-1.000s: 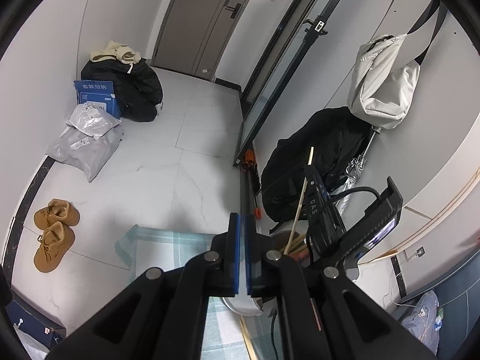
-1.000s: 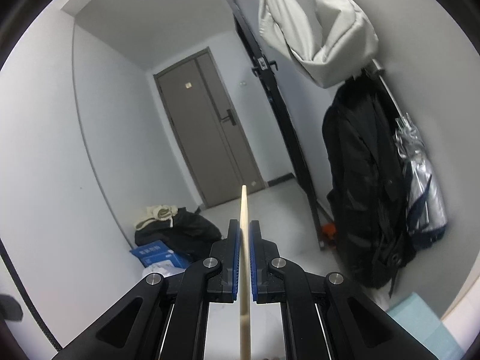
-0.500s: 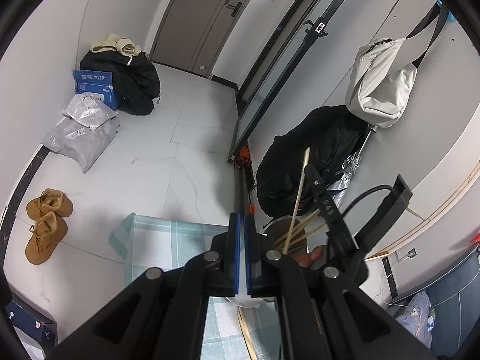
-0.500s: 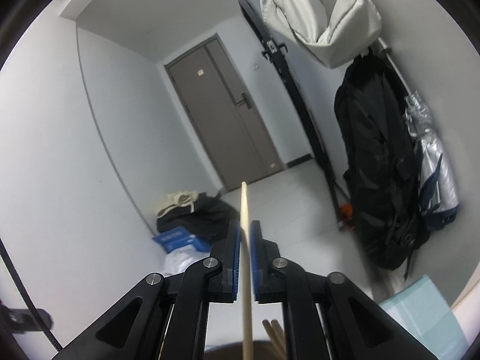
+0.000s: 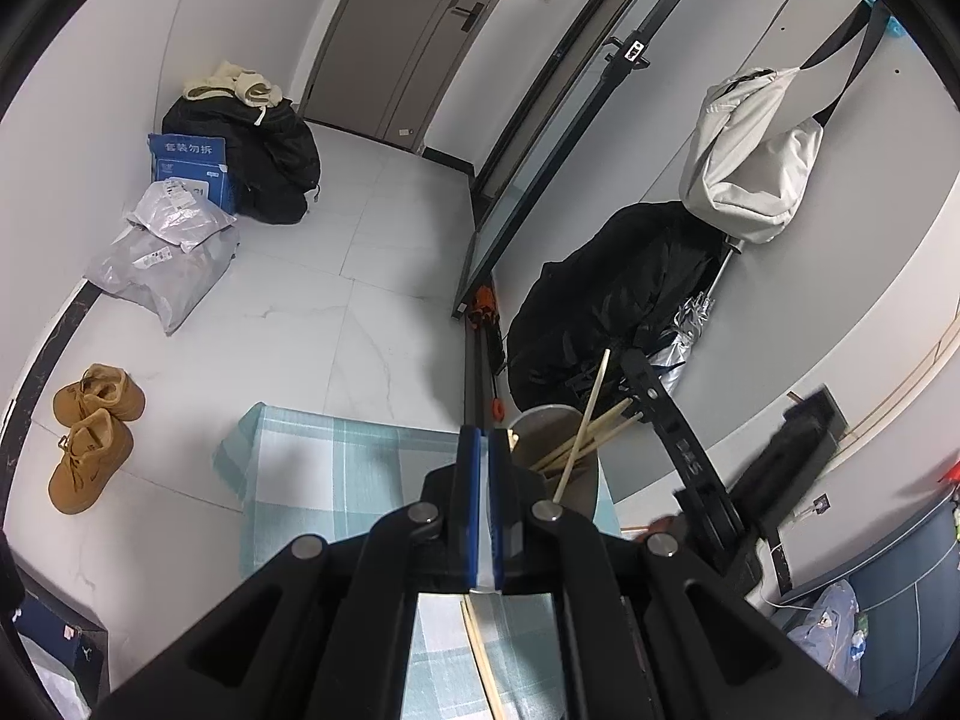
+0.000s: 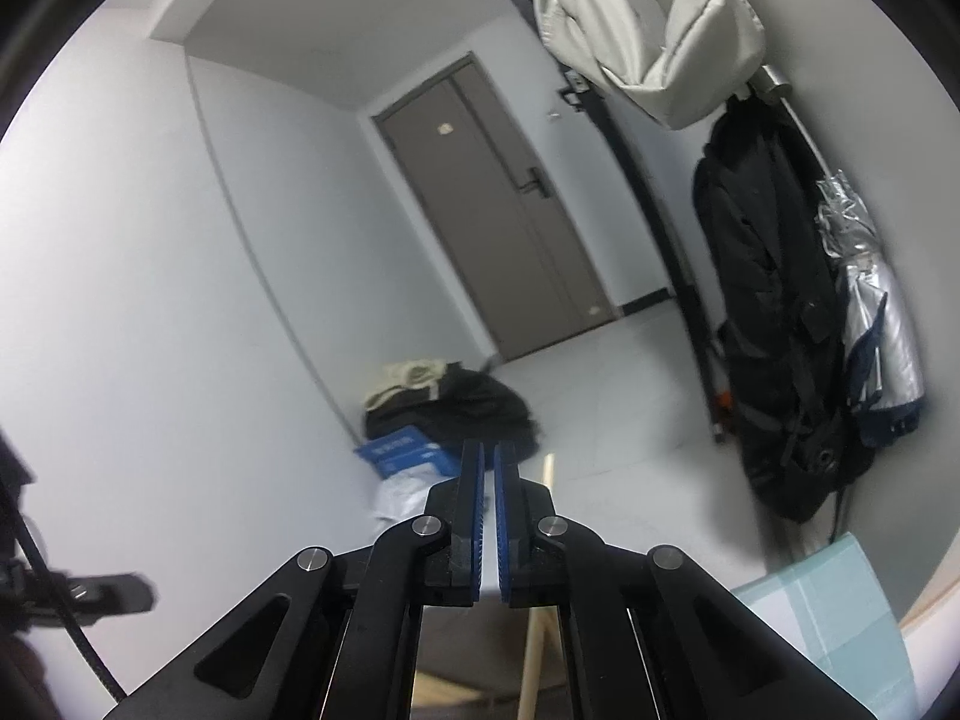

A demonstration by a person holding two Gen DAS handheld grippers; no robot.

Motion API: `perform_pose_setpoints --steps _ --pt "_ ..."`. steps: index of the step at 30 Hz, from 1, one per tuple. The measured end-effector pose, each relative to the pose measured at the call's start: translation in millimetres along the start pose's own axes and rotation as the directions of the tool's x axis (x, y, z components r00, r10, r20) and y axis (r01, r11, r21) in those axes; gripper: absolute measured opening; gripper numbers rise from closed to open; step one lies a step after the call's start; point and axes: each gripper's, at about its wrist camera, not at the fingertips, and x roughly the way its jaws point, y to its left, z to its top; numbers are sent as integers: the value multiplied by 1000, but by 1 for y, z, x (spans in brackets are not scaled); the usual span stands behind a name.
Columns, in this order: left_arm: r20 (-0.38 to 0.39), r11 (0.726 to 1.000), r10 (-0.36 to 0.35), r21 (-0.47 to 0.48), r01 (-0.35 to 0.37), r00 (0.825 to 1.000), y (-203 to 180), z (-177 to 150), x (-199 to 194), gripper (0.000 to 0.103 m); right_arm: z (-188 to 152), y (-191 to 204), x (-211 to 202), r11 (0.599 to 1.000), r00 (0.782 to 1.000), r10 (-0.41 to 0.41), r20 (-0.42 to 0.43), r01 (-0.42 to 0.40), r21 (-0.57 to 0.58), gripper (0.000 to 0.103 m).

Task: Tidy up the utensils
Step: 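Open both tools to drop the chopsticks into the holder, then withdraw both tools from the holder back toward the remaining chopsticks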

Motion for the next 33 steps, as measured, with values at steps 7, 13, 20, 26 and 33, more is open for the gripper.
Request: perform_pose_setpoints --steps 7,13,20,26,33 --pt "30 998 55 -11 -55 998 -8 -16 -3 0 3 1 -46 999 998 21 -53 -23 -49 38" --pt "41 988 153 -36 -152 987 -12 -43 6 18 -6 -4 -89 995 992 19 -124 -31 -97 65" --pt "83 961 276 -33 -274 958 -16 -75 5 63 -27 -7 -119 986 974 -31 -223 -6 -166 77" --pt "146 939 345 -42 -342 927 -13 -96 -1 85 -51 -8 -133 981 949 -37 -314 -25 -192 80" --pt "128 917 399 -42 -397 908 0 -117 9 85 -100 -15 -115 985 826 -84 -557 -16 -172 81"
